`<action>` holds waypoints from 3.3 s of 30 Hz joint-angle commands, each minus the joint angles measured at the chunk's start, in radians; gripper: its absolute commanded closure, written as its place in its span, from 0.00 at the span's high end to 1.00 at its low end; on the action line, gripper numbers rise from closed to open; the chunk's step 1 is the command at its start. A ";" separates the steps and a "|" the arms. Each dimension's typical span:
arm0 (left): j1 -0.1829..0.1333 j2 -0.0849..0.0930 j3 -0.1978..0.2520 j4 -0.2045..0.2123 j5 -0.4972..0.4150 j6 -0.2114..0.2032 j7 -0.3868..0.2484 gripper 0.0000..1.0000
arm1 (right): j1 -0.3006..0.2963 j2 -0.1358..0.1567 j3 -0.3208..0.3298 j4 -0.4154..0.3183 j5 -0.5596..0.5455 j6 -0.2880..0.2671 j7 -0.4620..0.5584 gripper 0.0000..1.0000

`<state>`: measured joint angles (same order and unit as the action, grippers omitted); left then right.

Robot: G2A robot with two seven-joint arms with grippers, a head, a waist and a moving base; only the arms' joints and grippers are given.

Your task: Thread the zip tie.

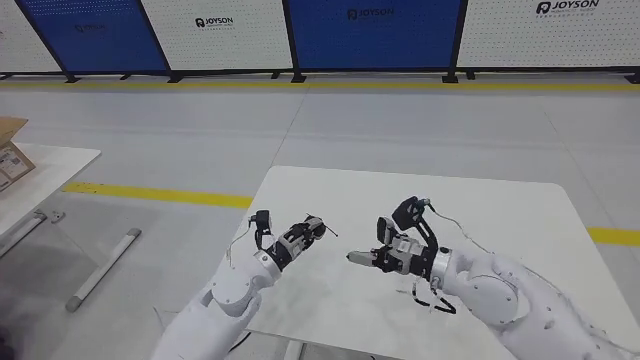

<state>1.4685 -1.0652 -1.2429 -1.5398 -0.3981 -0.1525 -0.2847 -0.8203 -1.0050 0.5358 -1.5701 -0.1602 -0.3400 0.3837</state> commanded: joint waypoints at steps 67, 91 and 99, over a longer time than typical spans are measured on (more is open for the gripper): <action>-0.003 -0.026 0.027 -0.009 -0.197 0.049 -0.073 0.00 | 0.048 -0.157 0.010 0.377 0.500 0.010 0.362 1.00; -0.013 -0.044 0.054 -0.023 -0.234 0.042 -0.033 0.00 | -0.007 -0.177 0.078 0.374 0.486 0.007 0.356 0.66; 0.005 -0.044 0.049 -0.043 -0.213 0.039 -0.045 0.00 | -0.013 -0.186 0.105 0.386 0.499 0.014 0.387 0.45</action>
<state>1.4723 -1.1090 -1.1930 -1.5815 -0.6125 -0.1136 -0.3292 -0.8330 -1.1897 0.6373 -1.1864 0.3362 -0.3272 0.7680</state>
